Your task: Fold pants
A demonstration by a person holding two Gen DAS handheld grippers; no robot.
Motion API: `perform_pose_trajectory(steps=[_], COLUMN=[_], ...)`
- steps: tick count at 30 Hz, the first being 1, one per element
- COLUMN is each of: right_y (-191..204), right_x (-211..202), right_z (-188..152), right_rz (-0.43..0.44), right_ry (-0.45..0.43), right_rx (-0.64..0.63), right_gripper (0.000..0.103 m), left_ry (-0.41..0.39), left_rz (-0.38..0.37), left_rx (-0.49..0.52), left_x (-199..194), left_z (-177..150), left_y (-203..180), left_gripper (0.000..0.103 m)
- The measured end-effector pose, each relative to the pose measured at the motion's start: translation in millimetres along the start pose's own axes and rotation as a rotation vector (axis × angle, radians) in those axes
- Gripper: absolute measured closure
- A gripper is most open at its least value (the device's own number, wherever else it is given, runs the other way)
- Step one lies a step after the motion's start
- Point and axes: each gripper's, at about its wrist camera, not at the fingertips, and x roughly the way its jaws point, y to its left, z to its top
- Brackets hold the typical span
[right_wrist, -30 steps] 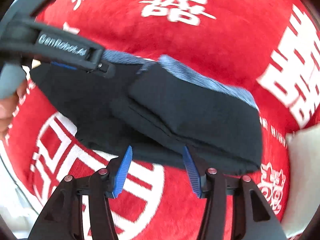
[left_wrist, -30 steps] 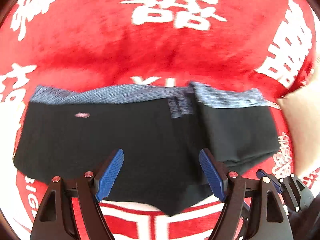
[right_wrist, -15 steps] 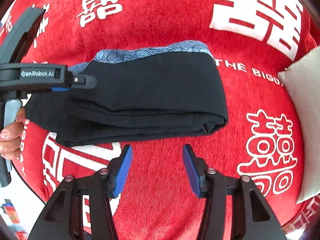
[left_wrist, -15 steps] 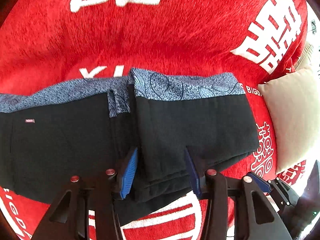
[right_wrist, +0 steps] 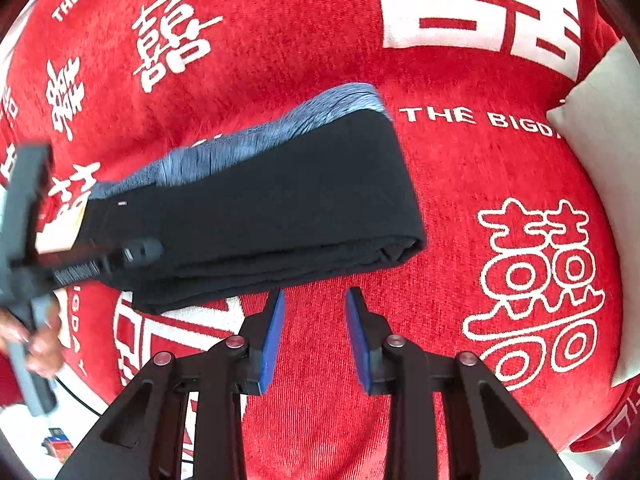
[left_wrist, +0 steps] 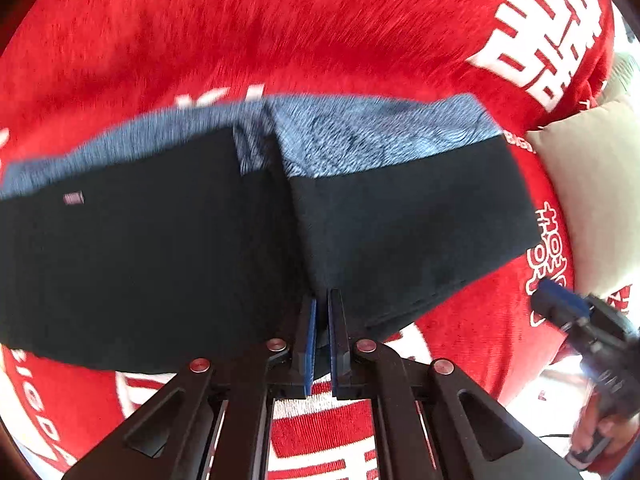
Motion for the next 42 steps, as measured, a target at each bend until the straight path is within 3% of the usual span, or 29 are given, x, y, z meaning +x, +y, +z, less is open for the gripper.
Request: perform_pose_trajectory(steps=[7, 9, 10, 11, 17, 21, 25, 28, 31, 35, 38, 39, 41, 42], right_y=[-26, -34, -39, -42, -83, -123, -140, -148, -153, -145, -136, -134, -128, -125], right_x=[0, -1, -1, -1, 20, 57, 100, 129, 127, 109, 109, 110, 111, 108], right_z=[30, 40, 48, 53, 92, 117, 133, 133, 124, 115, 112, 114, 115, 115], right_rz=[0.018, 0.028, 0.032, 0.034, 0.111, 0.306, 0.514, 0.577, 0.618, 0.572, 0.455, 0.422, 0.381, 0.364], right_ry=[-0.040, -0.050, -0.058, -0.063, -0.069, -0.020, 0.058, 0.141, 0.131, 0.105, 0.098, 0.096, 0.090, 0.086], right_rx=[0.091, 0.118, 0.131, 0.140, 0.283, 0.461, 0.563, 0.622, 0.634, 0.573, 0.500, 0.477, 0.460, 0.456], right_gripper=[0.068, 0.068, 0.068, 0.068, 0.062, 0.061, 0.060, 0.065, 0.075, 0.075, 0.075, 0.069, 0.067, 0.059], left_ry=[-0.064, -0.079, -0.097, -0.117, -0.210, -0.221, -0.182, -0.119, -0.089, -0.083, -0.110, -0.120, -0.137, -0.139], left_rz=[0.048, 0.075, 0.103, 0.114, 0.098, 0.086, 0.102, 0.121, 0.096, 0.118, 0.157, 0.170, 0.172, 0.166], left_rx=[-0.016, -0.015, -0.020, -0.024, 0.013, 0.072, 0.077, 0.035, 0.024, 0.084, 0.120, 0.126, 0.123, 0.115], left_x=[-4, -12, -19, -25, -52, -37, 2, 26, 32, 32, 34, 35, 36, 36], left_z=[-4, -4, -2, -1, 36, 65, 86, 84, 70, 49, 40, 38, 38, 38], left_y=[-6, -8, -8, -7, -21, -43, -52, -41, -34, -44, -52, -53, -53, -52], left_gripper=[0.096, 0.080, 0.057, 0.041, 0.041, 0.041, 0.041, 0.041, 0.041, 0.041, 0.041, 0.041, 0.041, 0.041])
